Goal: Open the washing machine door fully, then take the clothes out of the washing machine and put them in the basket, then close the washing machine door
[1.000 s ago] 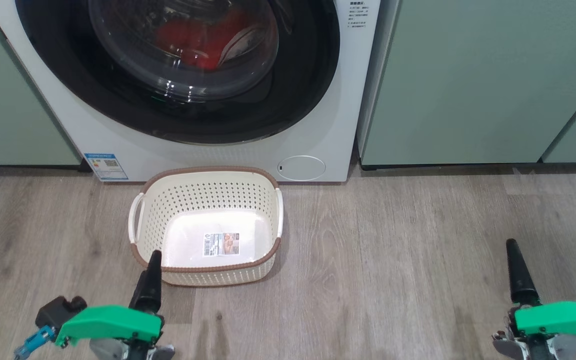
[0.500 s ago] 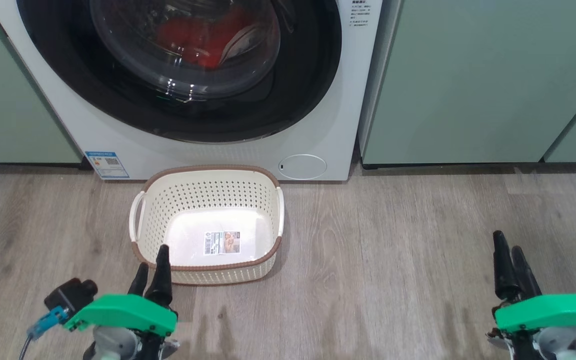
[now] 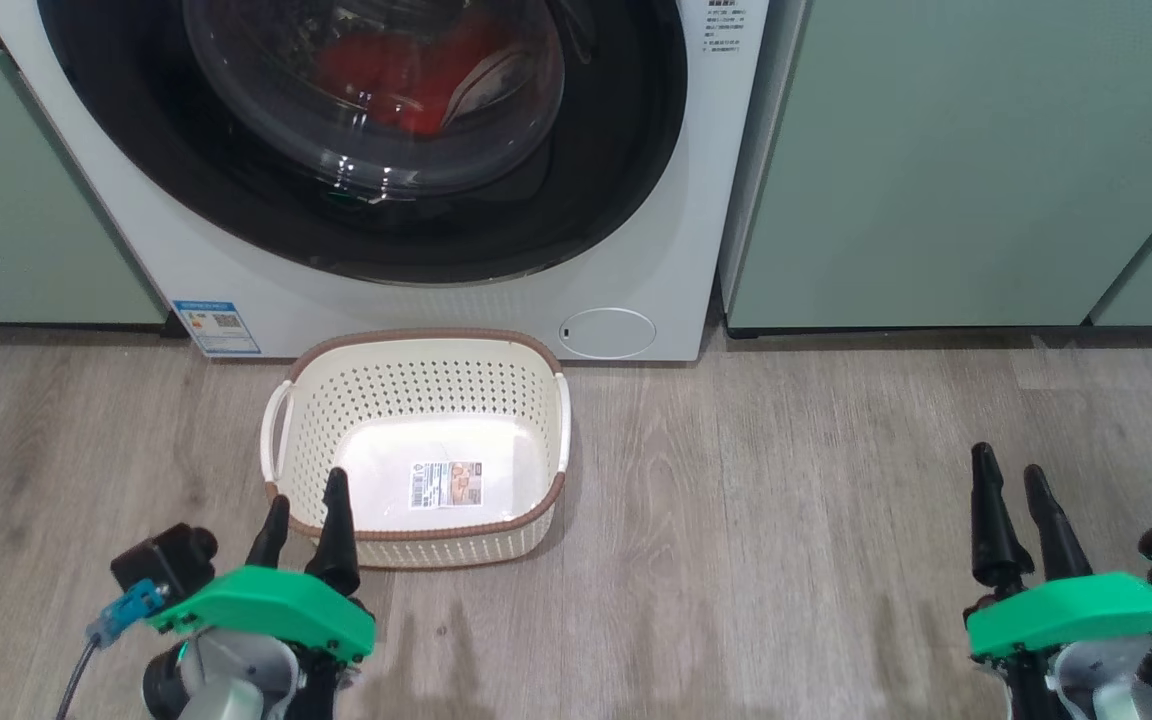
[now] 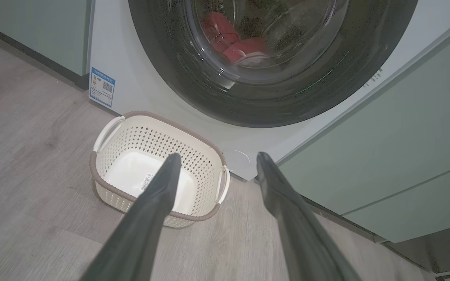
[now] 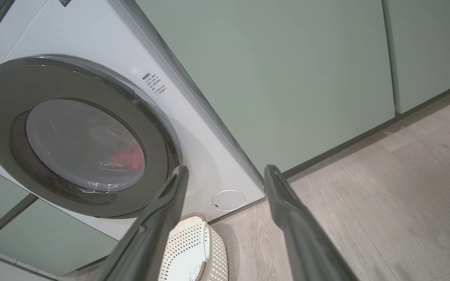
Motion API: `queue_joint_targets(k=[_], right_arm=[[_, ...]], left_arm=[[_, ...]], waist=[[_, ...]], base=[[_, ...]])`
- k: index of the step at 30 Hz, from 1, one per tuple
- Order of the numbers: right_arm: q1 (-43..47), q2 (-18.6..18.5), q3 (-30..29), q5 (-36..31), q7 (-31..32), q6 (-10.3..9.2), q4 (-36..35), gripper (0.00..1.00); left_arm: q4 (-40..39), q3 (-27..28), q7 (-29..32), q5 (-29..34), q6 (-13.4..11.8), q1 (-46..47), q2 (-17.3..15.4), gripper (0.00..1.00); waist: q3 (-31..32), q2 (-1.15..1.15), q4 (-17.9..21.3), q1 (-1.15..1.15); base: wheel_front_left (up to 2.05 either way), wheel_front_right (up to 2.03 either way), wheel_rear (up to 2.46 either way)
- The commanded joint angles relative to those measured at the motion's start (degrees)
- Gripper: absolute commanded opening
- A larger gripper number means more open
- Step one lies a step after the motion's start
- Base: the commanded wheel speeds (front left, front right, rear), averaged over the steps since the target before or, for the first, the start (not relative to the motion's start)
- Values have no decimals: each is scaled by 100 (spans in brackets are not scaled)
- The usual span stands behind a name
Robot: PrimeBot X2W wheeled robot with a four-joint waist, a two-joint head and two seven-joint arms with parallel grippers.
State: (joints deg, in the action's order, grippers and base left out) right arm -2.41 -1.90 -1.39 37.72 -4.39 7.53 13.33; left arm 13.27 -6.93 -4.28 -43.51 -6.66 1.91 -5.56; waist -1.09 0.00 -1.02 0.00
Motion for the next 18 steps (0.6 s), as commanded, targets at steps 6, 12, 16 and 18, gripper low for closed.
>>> queue_joint_targets(k=[6,12,16,18], right_arm=[[-292,-62,106,-611,-184,-2,-284,100],[-301,-66,125,-1021,-286,-3,-316,100],[-320,-69,109,-1222,-353,-3,-341,100],[-334,-70,116,-1352,-387,-3,-360,100]], left_arm=[[-351,-73,-196,568,-263,366,-204,100],[-440,-143,-297,945,-420,386,-258,100],[-481,-180,-365,1200,-469,411,-274,100],[-498,-192,-398,1339,-500,426,-278,100]], waist=[[13,0,-8,0],[27,0,-19,0],[23,0,-26,0],[16,0,-30,0]], base=[[0,0,0],[0,0,0],[0,0,0],[0,0,0]])
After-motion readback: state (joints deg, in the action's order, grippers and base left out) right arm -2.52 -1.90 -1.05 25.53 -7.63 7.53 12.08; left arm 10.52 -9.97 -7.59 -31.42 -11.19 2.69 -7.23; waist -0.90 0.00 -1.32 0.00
